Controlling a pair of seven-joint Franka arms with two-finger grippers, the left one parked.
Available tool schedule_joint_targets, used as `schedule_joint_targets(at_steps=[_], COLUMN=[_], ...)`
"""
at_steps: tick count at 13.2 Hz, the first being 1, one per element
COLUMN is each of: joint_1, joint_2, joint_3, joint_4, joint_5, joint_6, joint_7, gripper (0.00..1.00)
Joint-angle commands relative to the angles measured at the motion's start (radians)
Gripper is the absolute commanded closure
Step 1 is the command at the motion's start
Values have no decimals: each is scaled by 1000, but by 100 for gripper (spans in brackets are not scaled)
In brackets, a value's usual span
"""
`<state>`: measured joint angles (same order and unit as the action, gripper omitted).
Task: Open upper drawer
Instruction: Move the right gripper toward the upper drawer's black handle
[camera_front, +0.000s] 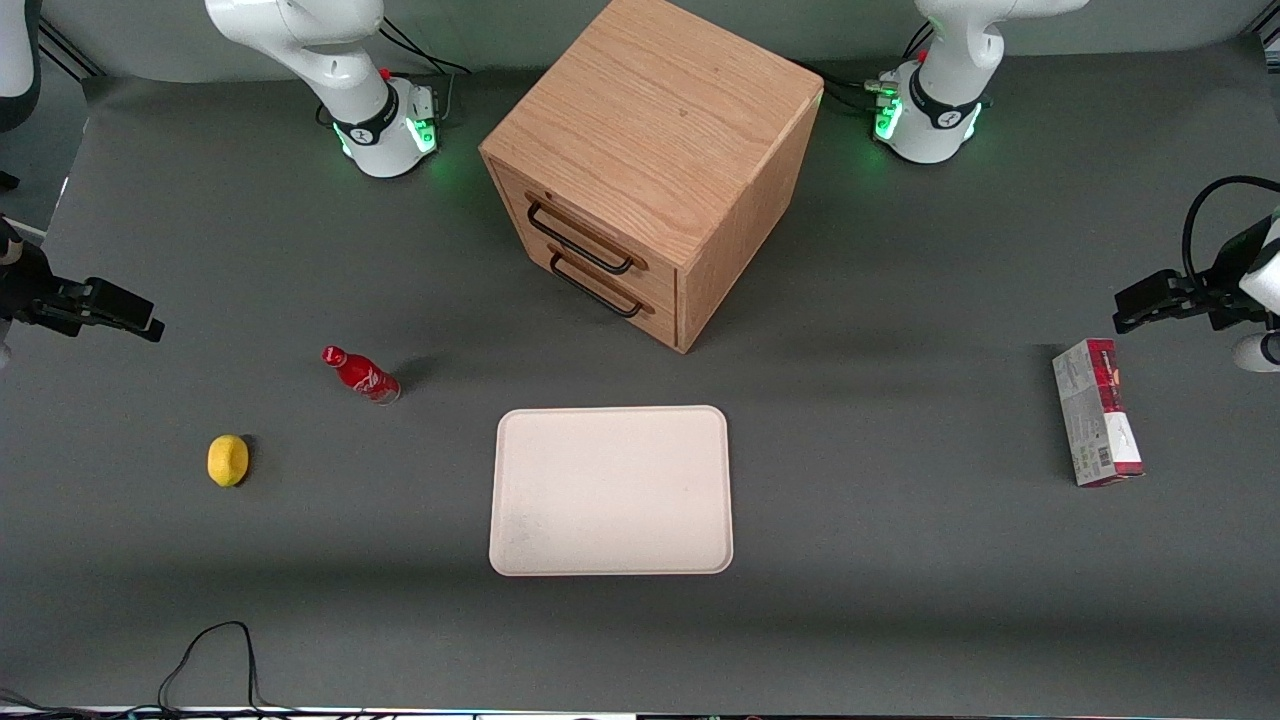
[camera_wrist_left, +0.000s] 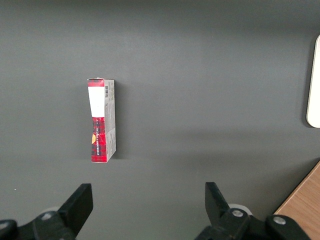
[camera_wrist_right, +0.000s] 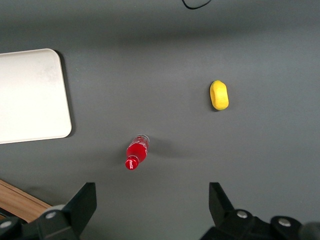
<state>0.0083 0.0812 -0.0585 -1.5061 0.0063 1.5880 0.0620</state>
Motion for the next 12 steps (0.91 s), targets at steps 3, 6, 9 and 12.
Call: schedule_joint_targets(at_steps=[3,6,9,12], joint_1=[13,25,154,315], joint_2=[-15,-9,11,48], joint_3=[-7,11,23,25], joint_4=[-2,3,4,12], joint_5=[-17,-9,-5,-3], joint_6=[1,1,4,15], joint_7=[7,7,9,9], gripper=[0,0,0,0])
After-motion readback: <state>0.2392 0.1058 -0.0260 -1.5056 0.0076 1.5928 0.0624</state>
